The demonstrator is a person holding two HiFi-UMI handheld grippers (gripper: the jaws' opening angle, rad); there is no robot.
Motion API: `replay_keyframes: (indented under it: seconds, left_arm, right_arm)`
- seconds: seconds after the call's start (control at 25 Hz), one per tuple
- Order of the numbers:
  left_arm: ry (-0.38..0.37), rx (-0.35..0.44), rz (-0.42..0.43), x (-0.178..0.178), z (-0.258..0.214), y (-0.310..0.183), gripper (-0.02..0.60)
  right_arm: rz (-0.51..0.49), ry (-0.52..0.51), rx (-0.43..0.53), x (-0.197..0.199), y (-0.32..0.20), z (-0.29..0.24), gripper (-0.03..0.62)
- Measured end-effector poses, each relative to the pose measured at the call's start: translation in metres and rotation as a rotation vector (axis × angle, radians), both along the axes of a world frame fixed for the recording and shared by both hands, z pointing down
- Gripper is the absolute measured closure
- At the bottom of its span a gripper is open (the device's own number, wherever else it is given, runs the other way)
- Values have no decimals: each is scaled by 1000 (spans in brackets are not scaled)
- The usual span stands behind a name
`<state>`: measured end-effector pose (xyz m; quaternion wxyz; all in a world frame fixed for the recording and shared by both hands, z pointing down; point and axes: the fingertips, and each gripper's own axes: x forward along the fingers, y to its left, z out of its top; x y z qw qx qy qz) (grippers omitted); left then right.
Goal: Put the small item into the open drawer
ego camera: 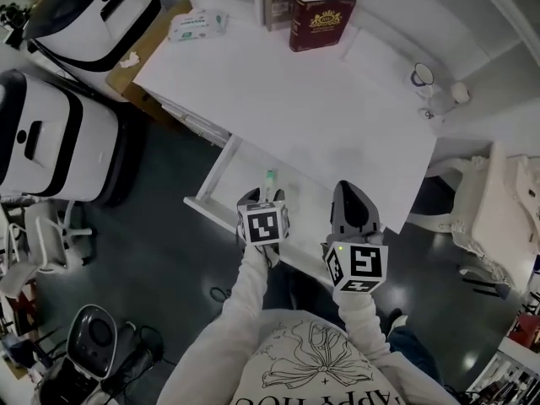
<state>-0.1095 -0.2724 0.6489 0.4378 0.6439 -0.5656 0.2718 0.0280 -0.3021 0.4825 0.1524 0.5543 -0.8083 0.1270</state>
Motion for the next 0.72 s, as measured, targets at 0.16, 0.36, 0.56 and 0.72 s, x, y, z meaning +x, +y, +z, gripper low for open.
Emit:
replay_keyframes:
  seconds: [0.16, 0.36, 0.56, 0.72]
  left_arm:
    - [9, 129, -18, 7, -53, 0, 388]
    - [-14, 292, -38, 6, -123, 2, 517]
    - [-54, 446, -55, -1, -189, 19, 568]
    - [-80, 565, -102, -13, -234, 27, 574]
  right_arm:
    - [-29, -26, 58, -3, 4, -27, 591]
    - [-63, -61, 114, -6, 9, -59, 591]
    - [-92, -92, 164, -7, 24, -87, 591]
    - [-125, -121, 205, -14, 28, -106, 591]
